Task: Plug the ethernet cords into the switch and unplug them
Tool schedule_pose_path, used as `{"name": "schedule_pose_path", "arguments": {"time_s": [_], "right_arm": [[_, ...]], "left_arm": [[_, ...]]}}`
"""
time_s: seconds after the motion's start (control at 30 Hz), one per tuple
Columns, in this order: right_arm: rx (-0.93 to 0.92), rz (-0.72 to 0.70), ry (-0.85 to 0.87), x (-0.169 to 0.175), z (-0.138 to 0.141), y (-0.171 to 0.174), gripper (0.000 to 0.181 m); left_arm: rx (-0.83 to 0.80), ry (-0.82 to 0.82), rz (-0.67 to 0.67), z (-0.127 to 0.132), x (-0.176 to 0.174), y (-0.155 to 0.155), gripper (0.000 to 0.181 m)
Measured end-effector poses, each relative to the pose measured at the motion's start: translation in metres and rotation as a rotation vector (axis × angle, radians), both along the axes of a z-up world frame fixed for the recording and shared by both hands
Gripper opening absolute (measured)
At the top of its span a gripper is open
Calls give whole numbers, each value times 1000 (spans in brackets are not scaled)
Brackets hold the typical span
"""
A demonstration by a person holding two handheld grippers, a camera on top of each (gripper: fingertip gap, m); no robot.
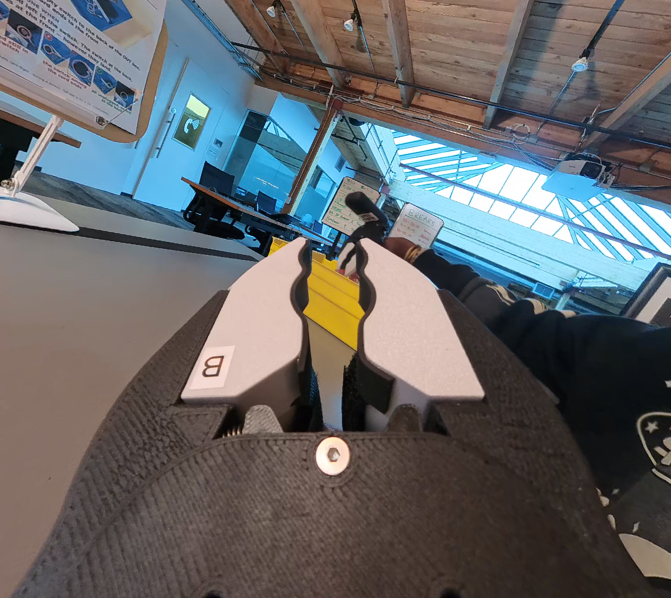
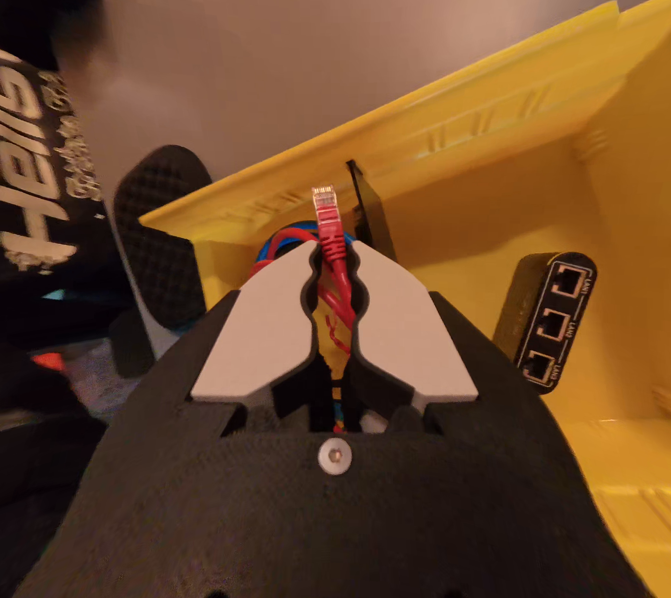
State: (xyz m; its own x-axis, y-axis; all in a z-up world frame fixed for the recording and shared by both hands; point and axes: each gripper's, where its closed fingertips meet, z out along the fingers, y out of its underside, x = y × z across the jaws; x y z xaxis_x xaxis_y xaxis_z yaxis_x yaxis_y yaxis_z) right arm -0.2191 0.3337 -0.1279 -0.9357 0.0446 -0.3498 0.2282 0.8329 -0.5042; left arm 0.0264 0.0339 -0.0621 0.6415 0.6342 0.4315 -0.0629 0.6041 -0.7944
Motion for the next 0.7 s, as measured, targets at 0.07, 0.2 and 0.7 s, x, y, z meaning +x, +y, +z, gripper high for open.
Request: {"name": "schedule_pose_path", "arguments": {"time_s": [0.07,0.2,0.7], "right_arm": [[46,33,101,2,-12,0,12],[23,95,308,4,-17,-13,17],[-272,-438,989,83,45,-25,109]], "left_arm": [[-2,0,1,0,0,0,22],[-13,-2,6,-1,-1,1,22],[-523,-217,201,-43,-19,20,23]]}}
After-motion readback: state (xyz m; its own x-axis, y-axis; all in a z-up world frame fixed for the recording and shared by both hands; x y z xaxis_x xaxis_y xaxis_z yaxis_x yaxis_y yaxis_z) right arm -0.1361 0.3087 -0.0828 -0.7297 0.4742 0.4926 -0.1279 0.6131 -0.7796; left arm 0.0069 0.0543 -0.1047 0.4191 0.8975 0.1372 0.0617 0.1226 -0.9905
